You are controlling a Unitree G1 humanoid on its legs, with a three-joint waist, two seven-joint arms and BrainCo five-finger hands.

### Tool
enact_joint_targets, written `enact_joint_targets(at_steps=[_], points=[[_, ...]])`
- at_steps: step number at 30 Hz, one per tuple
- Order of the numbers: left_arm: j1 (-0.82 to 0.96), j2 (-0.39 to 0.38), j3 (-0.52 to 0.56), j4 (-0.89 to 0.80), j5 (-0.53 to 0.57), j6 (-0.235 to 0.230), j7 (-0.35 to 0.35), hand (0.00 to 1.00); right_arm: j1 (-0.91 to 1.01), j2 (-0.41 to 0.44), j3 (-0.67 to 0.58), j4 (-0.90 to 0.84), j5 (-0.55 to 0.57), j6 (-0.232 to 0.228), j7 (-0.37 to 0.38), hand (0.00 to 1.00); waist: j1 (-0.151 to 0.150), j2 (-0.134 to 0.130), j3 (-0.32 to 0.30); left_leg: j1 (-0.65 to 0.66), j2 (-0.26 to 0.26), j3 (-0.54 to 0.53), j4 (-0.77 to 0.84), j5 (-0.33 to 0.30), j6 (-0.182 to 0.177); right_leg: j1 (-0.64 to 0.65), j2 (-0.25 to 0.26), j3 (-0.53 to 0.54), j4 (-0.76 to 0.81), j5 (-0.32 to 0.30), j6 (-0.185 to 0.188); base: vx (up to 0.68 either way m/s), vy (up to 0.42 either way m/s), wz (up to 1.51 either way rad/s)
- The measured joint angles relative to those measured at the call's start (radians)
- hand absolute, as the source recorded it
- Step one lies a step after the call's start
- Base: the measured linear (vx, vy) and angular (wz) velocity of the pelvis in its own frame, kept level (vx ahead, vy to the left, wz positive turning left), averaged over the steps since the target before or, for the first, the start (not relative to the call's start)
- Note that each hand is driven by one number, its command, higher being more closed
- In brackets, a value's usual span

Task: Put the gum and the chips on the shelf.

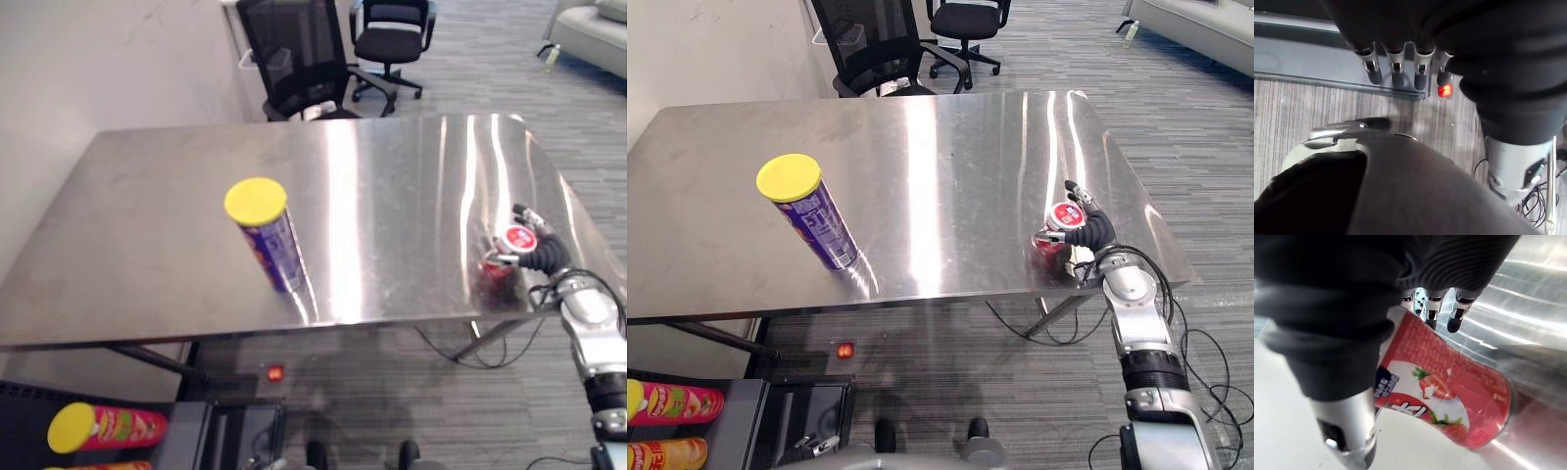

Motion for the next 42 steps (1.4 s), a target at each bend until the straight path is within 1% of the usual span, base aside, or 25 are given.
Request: enact_joint_targets(at_steps=[4,7,8,10,14,21,24,26,27,28,30,31,32,34,36,38,40,42], points=[[0.0,0.001,0.0,0.0,0.0,0.0,0.002,0.0,-0.002,0.019,0.0,0.0,0.0,0.0,-0.001,1.0,0.0,-0.002,0.003,-0.001,0.0,0.0,0.0,0.001,0.001,-0.001,0.0,0.0,0.0,0.0,0.0,0.0,0.0,0.0],[0.0,0.001,0.0,-0.002,0.0,-0.001,0.004,0.0,-0.019,0.019,0.0,0.0,-0.002,-0.001,-0.005,1.0,-0.001,0.002,0.01,-0.001,-0.001,0.0,0.0,0.002,0.002,-0.001,0.0,0.0,0.0,0.0,0.0,0.0,0.0,0.0],[0.0,0.001,0.0,-0.003,0.0,-0.001,0.005,0.0,-0.024,0.019,0.0,0.0,-0.002,-0.001,-0.006,1.0,-0.001,-0.003,0.016,-0.001,-0.001,0.0,-0.001,0.003,0.002,-0.001,0.0,0.0,0.0,0.0,0.0,0.0,0.0,0.0],[-0.001,0.003,0.0,-0.003,0.0,-0.001,0.006,0.0,-0.034,0.019,0.0,0.0,-0.005,-0.001,-0.007,1.0,0.0,0.001,0.022,-0.001,0.0,0.0,-0.001,0.004,0.001,-0.001,0.001,0.0,-0.001,0.0,0.0,0.0,0.0,0.0],[-0.001,0.008,-0.001,-0.003,0.002,0.0,0.014,0.0,-0.034,0.022,-0.001,0.0,-0.007,-0.008,-0.014,1.0,0.0,-0.007,0.027,-0.001,-0.001,0.0,-0.001,0.004,0.001,0.0,0.001,0.0,-0.005,0.002,-0.003,0.0,0.0,0.0],[-0.001,0.008,-0.001,-0.003,0.022,0.0,0.016,0.0,-0.035,0.024,-0.003,0.0,-0.011,-0.008,-0.018,1.0,0.0,-0.008,0.027,0.002,-0.001,-0.001,-0.001,0.004,0.001,0.01,0.002,-0.001,-0.017,0.009,-0.004,0.0,0.0,0.0],[-0.001,0.008,0.0,-0.004,0.029,0.0,0.018,0.0,-0.039,0.024,-0.004,-0.001,-0.047,-0.001,-0.029,1.0,-0.001,-0.008,0.027,0.009,0.001,-0.001,-0.001,0.004,0.002,0.016,0.003,-0.002,-0.017,0.013,-0.009,0.0,0.0,0.0],[-0.001,0.007,0.002,-0.004,0.031,0.0,0.018,0.0,-0.046,0.023,-0.034,-0.052,-0.053,0.015,-0.045,1.0,-0.003,-0.008,0.027,0.009,0.0,-0.001,-0.001,0.007,0.003,0.016,0.003,-0.001,-0.018,0.021,-0.009,0.0,0.0,0.0],[-0.001,0.007,0.003,-0.004,0.032,0.0,0.018,0.0,-0.049,0.022,-0.046,-0.074,-0.065,0.015,-0.051,1.0,-0.003,-0.008,0.027,0.009,0.0,-0.001,-0.001,0.007,0.004,0.016,0.003,-0.001,-0.018,0.023,-0.009,-0.03,-0.003,-0.01],[0.0,0.007,0.006,-0.005,0.039,0.0,0.018,0.0,-0.06,0.015,-0.065,-0.121,-0.09,0.015,-0.073,1.0,-0.004,-0.009,0.027,0.01,0.0,-0.001,-0.001,0.009,0.005,0.016,0.002,-0.001,-0.018,0.026,-0.008,-0.04,-0.003,-0.01],[0.0,0.006,0.01,-0.011,0.042,0.0,0.018,0.0,-0.08,0.014,-0.104,-0.206,-0.09,0.014,-0.105,1.0,-0.004,-0.009,0.026,0.014,0.0,-0.001,-0.001,0.011,0.006,0.019,0.002,-0.001,-0.018,0.031,-0.006,-0.05,-0.004,-0.01],[0.0,0.004,0.016,-0.011,0.046,0.001,0.02,0.0,-0.088,0.014,-0.125,-0.27,-0.09,0.011,-0.127,1.0,-0.005,-0.011,0.024,0.019,0.0,0.0,-0.001,0.012,0.007,0.023,0.001,-0.001,-0.018,0.033,-0.007,-0.05,-0.006,-0.01],[0.001,0.005,0.017,-0.011,0.049,0.001,0.021,0.0,-0.091,0.014,-0.132,-0.298,-0.089,0.007,-0.132,1.0,-0.006,-0.013,0.021,0.02,-0.001,-0.001,-0.001,0.013,0.007,0.025,0.001,-0.002,-0.018,0.033,-0.007,-0.05,-0.01,0.01],[0.006,0.005,0.034,-0.01,0.06,0.001,0.022,0.0,-0.091,0.017,-0.143,-0.386,-0.087,-0.019,-0.145,1.0,-0.005,-0.024,0.009,0.027,-0.001,-0.002,-0.001,0.015,0.006,0.035,0.001,-0.003,-0.021,0.033,-0.006,-0.05,-0.014,0.01],[0.006,0.007,0.037,-0.007,0.061,0.003,0.023,0.0,-0.09,0.031,-0.143,-0.446,-0.084,-0.026,-0.144,1.0,-0.005,-0.03,-0.001,0.029,0.001,-0.001,-0.001,0.017,0.007,0.035,0.001,0.0,-0.019,0.033,-0.006,-0.06,-0.019,-0.02],[0.006,0.006,0.045,-0.003,0.061,0.004,0.023,0.0,-0.085,0.052,-0.142,-0.505,-0.075,-0.033,-0.124,1.0,-0.005,-0.032,-0.006,0.035,0.003,-0.001,-0.001,0.019,0.007,0.04,0.001,0.001,-0.016,0.033,-0.006,-0.07,-0.022,-0.02],[0.013,0.006,0.046,0.002,0.062,0.013,0.024,0.0,-0.033,0.094,-0.132,-0.574,-0.063,-0.042,-0.081,1.0,-0.003,-0.032,-0.036,0.035,0.006,-0.001,-0.002,0.021,0.005,0.039,0.002,0.001,-0.016,0.033,-0.006,-0.06,-0.022,0.0],[0.017,0.006,0.048,0.008,0.062,0.015,0.025,0.0,0.022,0.131,-0.108,-0.61,-0.033,-0.046,-0.06,1.0,-0.003,-0.034,-0.056,0.035,0.007,-0.001,-0.003,0.023,0.003,0.039,0.004,0.002,-0.015,0.032,-0.006,-0.05,-0.019,-0.01]])
